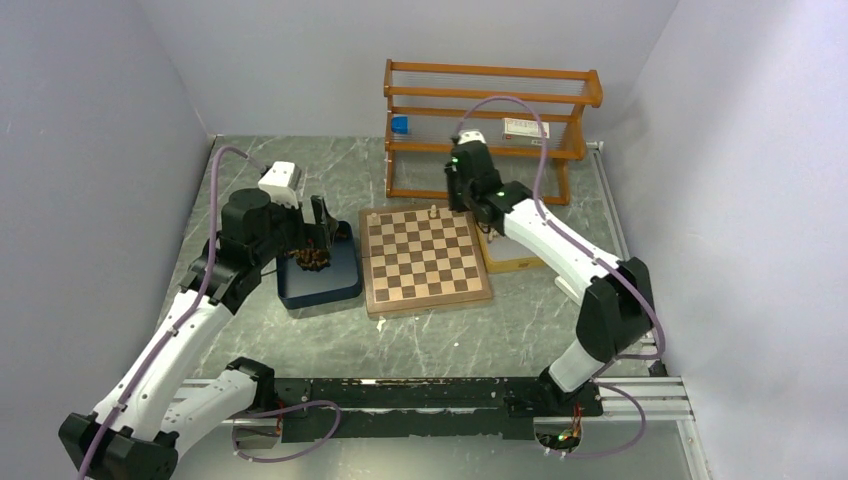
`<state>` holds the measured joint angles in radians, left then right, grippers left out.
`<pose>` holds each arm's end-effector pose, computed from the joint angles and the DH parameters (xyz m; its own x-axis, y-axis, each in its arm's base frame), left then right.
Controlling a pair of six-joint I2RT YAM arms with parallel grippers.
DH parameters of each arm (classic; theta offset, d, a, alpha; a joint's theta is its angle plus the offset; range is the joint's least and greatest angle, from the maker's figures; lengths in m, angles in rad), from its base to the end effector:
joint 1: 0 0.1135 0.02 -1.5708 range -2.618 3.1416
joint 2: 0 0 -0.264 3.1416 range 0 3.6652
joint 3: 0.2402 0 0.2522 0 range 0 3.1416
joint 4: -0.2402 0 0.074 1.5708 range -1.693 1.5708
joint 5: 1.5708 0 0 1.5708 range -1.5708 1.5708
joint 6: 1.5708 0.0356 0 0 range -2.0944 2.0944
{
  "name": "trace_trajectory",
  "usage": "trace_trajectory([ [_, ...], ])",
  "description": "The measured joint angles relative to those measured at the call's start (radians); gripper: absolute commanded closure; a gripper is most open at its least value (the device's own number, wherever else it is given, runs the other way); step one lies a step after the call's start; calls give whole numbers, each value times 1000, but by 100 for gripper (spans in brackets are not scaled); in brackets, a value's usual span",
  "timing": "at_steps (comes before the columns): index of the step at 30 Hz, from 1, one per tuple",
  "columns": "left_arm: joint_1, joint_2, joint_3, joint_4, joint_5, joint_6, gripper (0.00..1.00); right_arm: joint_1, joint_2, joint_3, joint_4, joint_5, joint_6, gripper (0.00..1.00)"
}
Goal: Set up the chess pieces on the board
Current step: Pick up the chess piece from the storage box.
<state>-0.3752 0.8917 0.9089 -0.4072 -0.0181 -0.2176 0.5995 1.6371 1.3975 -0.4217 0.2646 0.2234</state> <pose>0.1858 -0.0725 0.3415 -0.4211 -0.0661 -0.9046 0.2662 0.9444 -0.1930 0.3150 0.2040 0.3105 -0.5773 -0.1356 -0.8052 -0.2525 0.9674 0.0182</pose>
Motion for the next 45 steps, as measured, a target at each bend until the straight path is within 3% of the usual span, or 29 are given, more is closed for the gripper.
trace_trajectory([
  [8,0,-6,-47,42,-7,16,0,-246,-100,-212,20,3,7,71],
  [15,-2,-46,-127,66,-4,31,0,-385,-70,-256,82,-39,4,67],
  [22,-4,-45,-127,75,9,31,0,-425,60,-256,164,-113,-138,64],
  [33,-13,-28,-127,75,19,34,0,-499,89,-219,171,-332,-453,56],
  [45,-13,-45,-127,76,19,35,0,-523,127,-216,192,-459,-588,54],
])
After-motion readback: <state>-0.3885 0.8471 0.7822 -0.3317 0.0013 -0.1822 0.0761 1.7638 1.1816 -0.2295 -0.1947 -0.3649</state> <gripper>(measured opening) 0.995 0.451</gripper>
